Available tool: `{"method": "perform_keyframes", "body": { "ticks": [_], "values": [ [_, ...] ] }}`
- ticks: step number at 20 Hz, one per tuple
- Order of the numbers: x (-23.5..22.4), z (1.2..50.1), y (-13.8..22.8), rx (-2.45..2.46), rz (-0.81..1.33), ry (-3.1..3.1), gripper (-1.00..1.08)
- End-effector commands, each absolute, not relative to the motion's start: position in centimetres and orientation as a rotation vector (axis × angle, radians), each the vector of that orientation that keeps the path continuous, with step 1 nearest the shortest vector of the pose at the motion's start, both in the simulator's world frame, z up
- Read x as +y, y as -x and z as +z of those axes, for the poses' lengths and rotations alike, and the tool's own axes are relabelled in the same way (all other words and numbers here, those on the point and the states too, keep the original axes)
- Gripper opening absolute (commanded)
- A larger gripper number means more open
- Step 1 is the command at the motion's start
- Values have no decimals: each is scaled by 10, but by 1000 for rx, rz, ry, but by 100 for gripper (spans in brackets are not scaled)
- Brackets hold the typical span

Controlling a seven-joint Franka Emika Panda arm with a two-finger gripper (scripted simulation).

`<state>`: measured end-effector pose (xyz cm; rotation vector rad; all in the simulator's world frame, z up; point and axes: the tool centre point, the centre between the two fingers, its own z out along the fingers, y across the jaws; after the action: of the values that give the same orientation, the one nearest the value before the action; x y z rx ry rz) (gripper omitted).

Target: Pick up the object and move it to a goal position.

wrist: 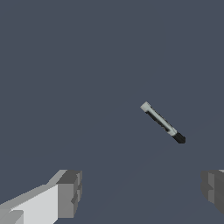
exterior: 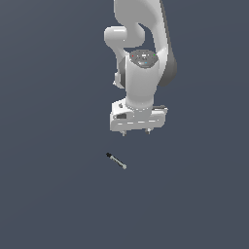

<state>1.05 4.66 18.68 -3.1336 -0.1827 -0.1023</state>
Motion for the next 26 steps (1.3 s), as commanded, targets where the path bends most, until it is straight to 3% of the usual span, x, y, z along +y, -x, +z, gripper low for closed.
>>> {"method": "perform_keyframes", "body": {
  "ticks": [1,12,26],
  "values": [
    [47,187,-11,-183,-102,3134,100],
    [62,202,-10,-184,-123,3121,100],
    [48,184,-19,-354,-106,3119,100]
  ]
}}
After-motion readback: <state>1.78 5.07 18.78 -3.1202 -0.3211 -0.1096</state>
